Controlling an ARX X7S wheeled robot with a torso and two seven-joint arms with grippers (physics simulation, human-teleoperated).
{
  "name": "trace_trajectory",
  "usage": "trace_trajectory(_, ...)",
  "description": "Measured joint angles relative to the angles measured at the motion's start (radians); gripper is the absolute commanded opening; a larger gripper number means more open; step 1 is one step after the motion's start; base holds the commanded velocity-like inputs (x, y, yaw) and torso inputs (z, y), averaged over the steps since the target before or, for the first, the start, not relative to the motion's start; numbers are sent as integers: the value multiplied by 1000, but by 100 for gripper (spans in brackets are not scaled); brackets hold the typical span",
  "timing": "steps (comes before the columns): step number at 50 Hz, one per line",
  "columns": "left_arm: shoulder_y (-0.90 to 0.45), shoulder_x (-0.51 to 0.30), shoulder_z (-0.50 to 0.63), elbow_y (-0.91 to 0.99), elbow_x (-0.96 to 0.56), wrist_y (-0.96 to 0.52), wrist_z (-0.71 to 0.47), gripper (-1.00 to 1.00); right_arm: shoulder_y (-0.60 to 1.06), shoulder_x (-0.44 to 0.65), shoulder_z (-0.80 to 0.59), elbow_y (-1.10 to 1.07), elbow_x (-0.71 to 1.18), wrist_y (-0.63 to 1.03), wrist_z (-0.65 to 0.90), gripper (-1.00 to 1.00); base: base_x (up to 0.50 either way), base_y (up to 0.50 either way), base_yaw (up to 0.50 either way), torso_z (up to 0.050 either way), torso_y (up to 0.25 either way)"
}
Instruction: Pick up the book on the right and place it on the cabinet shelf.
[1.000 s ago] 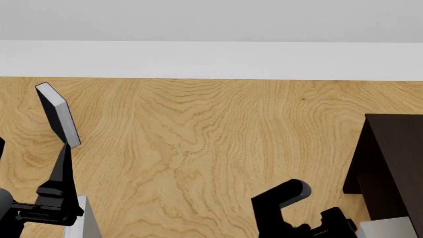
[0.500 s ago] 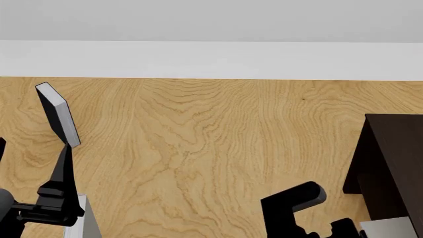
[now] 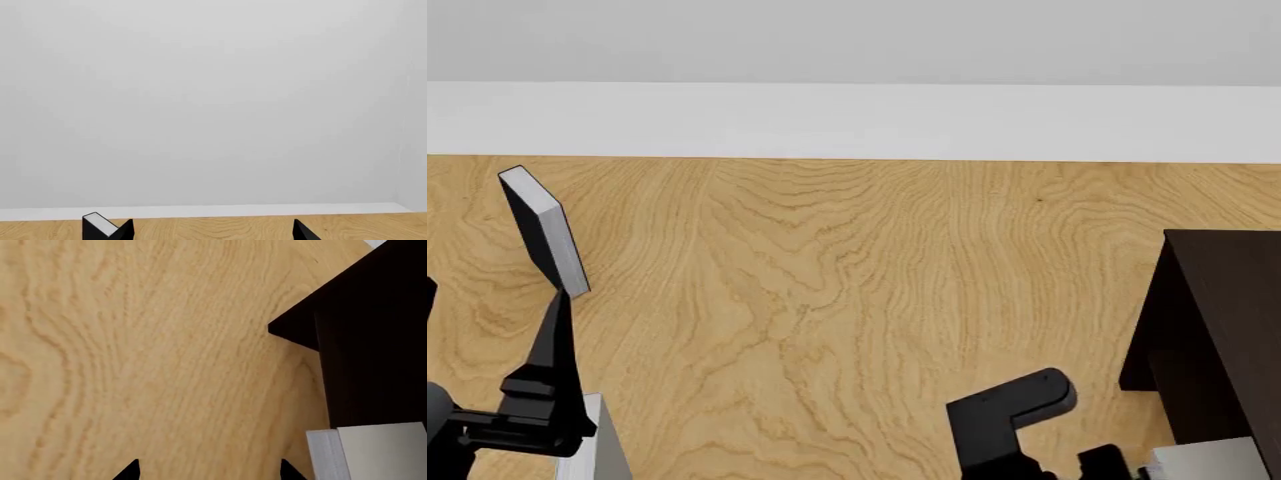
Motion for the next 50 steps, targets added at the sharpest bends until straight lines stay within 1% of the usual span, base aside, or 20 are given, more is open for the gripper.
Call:
trace_trajectory(27,-3,-2,8,-8,-1,5,-2,100,25,12,3,101,5,-47,-62,100,0,0,0,0,0)
trace_trajectory(50,-7,-1,17,-24,5,13,-2,100,101,4,-20,301,-32,-124,-138,100,0,0,0,0,0)
